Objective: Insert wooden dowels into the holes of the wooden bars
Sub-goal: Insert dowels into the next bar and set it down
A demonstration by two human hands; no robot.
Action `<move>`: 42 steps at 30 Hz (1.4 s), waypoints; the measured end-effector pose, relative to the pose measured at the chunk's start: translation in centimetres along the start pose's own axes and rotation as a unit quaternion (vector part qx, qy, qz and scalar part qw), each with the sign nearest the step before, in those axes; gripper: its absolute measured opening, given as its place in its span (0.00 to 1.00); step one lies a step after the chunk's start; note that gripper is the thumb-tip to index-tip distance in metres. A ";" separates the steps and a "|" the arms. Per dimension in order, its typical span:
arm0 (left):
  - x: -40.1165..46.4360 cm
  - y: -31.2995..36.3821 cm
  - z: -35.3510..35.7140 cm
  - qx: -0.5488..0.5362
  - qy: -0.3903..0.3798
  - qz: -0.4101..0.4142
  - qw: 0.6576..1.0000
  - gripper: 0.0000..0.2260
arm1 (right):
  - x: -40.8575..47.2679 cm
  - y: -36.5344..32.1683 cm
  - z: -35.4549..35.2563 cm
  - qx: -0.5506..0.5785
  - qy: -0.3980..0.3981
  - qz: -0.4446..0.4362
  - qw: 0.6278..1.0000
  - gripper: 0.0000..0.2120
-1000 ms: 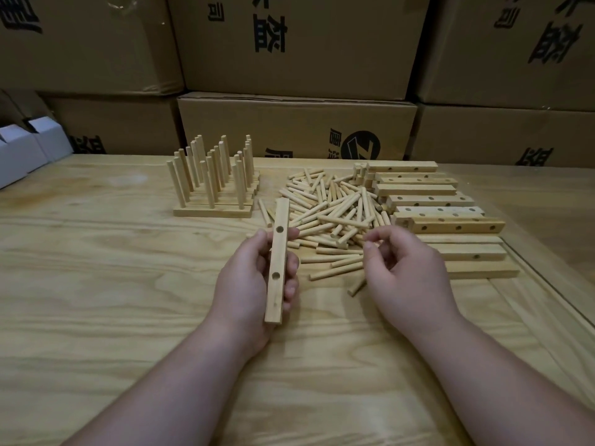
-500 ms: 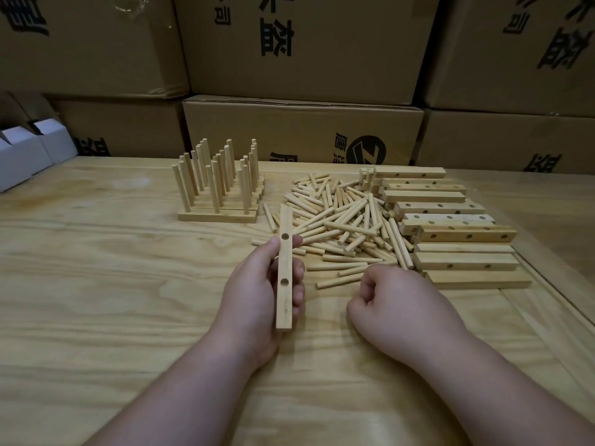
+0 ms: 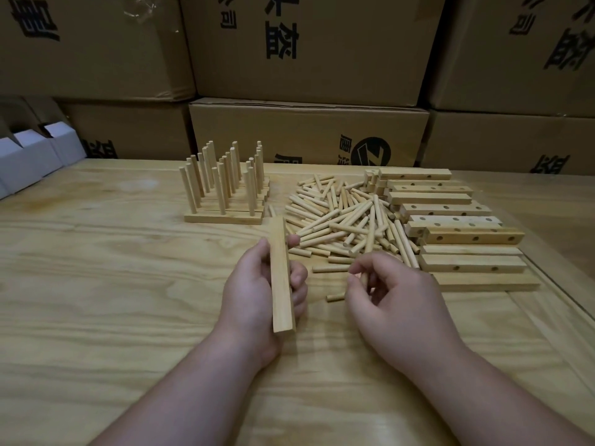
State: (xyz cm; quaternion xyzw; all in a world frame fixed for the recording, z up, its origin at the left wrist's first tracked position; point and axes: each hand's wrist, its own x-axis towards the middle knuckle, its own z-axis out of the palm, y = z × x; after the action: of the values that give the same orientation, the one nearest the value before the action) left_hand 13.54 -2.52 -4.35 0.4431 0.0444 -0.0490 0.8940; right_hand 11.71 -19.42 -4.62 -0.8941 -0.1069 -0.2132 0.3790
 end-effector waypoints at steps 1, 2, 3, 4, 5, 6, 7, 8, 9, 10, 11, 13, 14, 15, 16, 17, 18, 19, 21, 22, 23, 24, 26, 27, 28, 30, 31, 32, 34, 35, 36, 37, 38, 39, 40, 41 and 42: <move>0.0 0.1 -0.1 -0.008 -0.004 0.001 1.000 0.16 | 0.0 0.2 0.2 0.017 -0.013 -0.003 1.000 0.06; 0.0 0.1 -0.1 -0.011 -0.007 0.003 1.000 0.16 | 0.1 0.4 0.3 0.029 -0.030 0.006 0.999 0.08; 0.1 0.0 -0.1 -0.008 -0.010 0.005 1.000 0.15 | 0.2 0.6 0.4 0.037 -0.044 0.021 0.998 0.09; 0.1 0.0 0.0 -0.002 -0.014 0.007 1.000 0.14 | 0.4 0.8 0.5 0.046 -0.053 0.038 0.997 0.10; 0.1 -0.1 0.0 0.005 -0.018 0.010 1.000 0.14 | 0.5 1.0 0.6 0.068 -0.055 0.056 0.995 0.11; 0.1 -0.2 0.1 0.011 -0.019 0.011 1.000 0.13 | 0.6 1.1 0.6 0.096 -0.055 0.076 0.991 0.13; 0.1 -0.3 0.1 0.016 -0.017 0.012 1.000 0.14 | 0.7 1.1 0.6 0.121 -0.050 0.091 0.987 0.14; 0.1 -0.3 0.1 0.018 -0.013 0.012 1.000 0.14 | 0.7 1.1 0.6 0.137 -0.044 0.101 0.984 0.16; 0.1 -0.4 0.1 0.018 -0.008 0.011 1.000 0.13 | 0.7 1.1 0.6 0.148 -0.038 0.103 0.983 0.17; 0.1 -0.4 0.1 0.016 -0.004 0.009 1.000 0.13 | 0.7 1.1 0.6 0.158 -0.033 0.102 0.982 0.18; 0.0 -0.4 0.2 0.014 0.000 0.007 1.000 0.13 | 0.7 1.0 0.6 0.165 -0.029 0.097 0.981 0.18; 0.0 -0.4 0.3 0.013 0.006 0.002 1.000 0.12 | 0.7 1.1 0.6 0.171 -0.024 0.085 0.981 0.19; 0.0 -0.4 0.3 0.015 0.008 0.003 1.000 0.10 | 0.8 1.1 0.6 0.170 -0.024 0.080 0.982 0.19; 0.0 -0.5 0.3 0.019 0.010 0.006 1.000 0.08 | 0.8 1.2 0.7 0.168 -0.025 0.075 0.983 0.20; 0.0 -0.5 0.3 0.026 0.013 0.012 1.000 0.06 | 0.8 1.2 0.7 0.167 -0.024 0.072 0.983 0.20; 0.0 -0.5 0.2 0.032 0.016 0.016 0.999 0.05 | 0.8 1.3 0.8 0.167 -0.024 0.070 0.983 0.20; 0.0 -0.5 0.1 0.033 0.015 0.018 0.999 0.06 | 0.8 1.3 0.8 0.168 -0.024 0.069 0.983 0.20; 0.0 -0.5 0.1 0.028 0.011 0.016 0.999 0.07 | 0.8 1.4 0.9 0.169 -0.024 0.069 0.983 0.19; -0.1 -0.3 0.2 0.005 -0.001 0.010 1.000 0.11 | 0.9 1.6 0.9 0.175 -0.027 0.070 0.982 0.19; -0.1 -0.2 0.2 -0.005 -0.006 0.011 1.000 0.12 | 0.9 1.6 0.9 0.181 -0.028 0.069 0.981 0.19; -0.1 -0.2 0.2 -0.011 -0.009 0.013 1.000 0.14 | 0.9 1.7 0.8 0.184 -0.029 0.065 0.980 0.19; -0.1 -0.2 0.2 -0.014 -0.010 0.015 1.000 0.15 | 0.8 1.8 0.8 0.181 -0.031 0.058 0.981 0.18; 0.0 -0.4 0.2 -0.012 -0.003 0.016 1.000 0.16 | 0.8 1.8 0.8 0.171 -0.037 0.041 0.984 0.16; 0.0 -0.5 0.2 -0.004 0.002 0.016 1.000 0.15 | 0.8 1.8 0.8 0.168 -0.039 0.036 0.984 0.15; 0.1 -0.6 0.3 0.004 0.005 0.018 1.000 0.14 | 0.8 1.9 0.8 0.167 -0.040 0.032 0.985 0.15; 0.1 -0.6 0.4 0.019 0.007 0.023 1.000 0.12 | 0.8 1.9 0.8 0.170 -0.038 0.026 0.984 0.14; 0.1 -0.6 0.4 0.025 0.006 0.023 0.999 0.12 | 0.8 1.8 0.8 0.173 -0.036 0.025 0.984 0.13; 0.1 -0.6 0.4 0.026 0.002 0.021 0.999 0.12 | 0.8 1.8 0.8 0.174 -0.034 0.024 0.984 0.11; 0.1 -0.5 0.4 0.018 -0.008 0.016 1.000 0.14 | 0.7 1.8 0.7 0.175 -0.034 0.026 0.984 0.08; 0.2 -0.5 0.3 0.013 -0.010 0.016 1.000 0.15 | 0.7 1.7 0.7 0.175 -0.035 0.026 0.984 0.06; 0.2 -0.5 0.3 0.010 -0.010 0.018 1.000 0.15 | 0.7 1.7 0.7 0.174 -0.035 0.025 0.984 0.05; 0.2 -0.5 0.3 0.010 -0.011 0.019 1.000 0.15 | 0.6 1.6 0.6 0.171 -0.033 0.023 0.984 0.05; 0.2 -0.6 0.3 0.012 -0.011 0.018 1.000 0.15 | 0.6 1.5 0.6 0.170 -0.029 0.022 0.985 0.06; 0.2 -0.6 0.3 0.013 -0.013 0.015 1.000 0.14 | 0.5 1.5 0.6 0.171 -0.024 0.020 0.985 0.05; 0.2 -0.7 0.3 0.014 -0.014 0.013 1.000 0.14 | 0.5 1.5 0.6 0.175 -0.018 0.017 0.984 0.05; 0.2 -0.7 0.2 0.015 -0.016 0.013 1.000 0.14 | 0.5 1.6 0.7 0.177 -0.011 0.013 0.984 0.08; 0.2 -0.7 0.2 0.018 -0.018 0.015 1.000 0.14 | 0.5 1.6 0.7 0.180 -0.007 0.009 0.984 0.11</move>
State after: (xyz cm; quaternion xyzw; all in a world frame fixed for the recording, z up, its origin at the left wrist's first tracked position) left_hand 13.65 -3.11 -4.85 0.4587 0.0206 -0.0448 0.8872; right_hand 12.95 -20.00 -5.79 -0.8137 -0.1380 -0.1813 0.5348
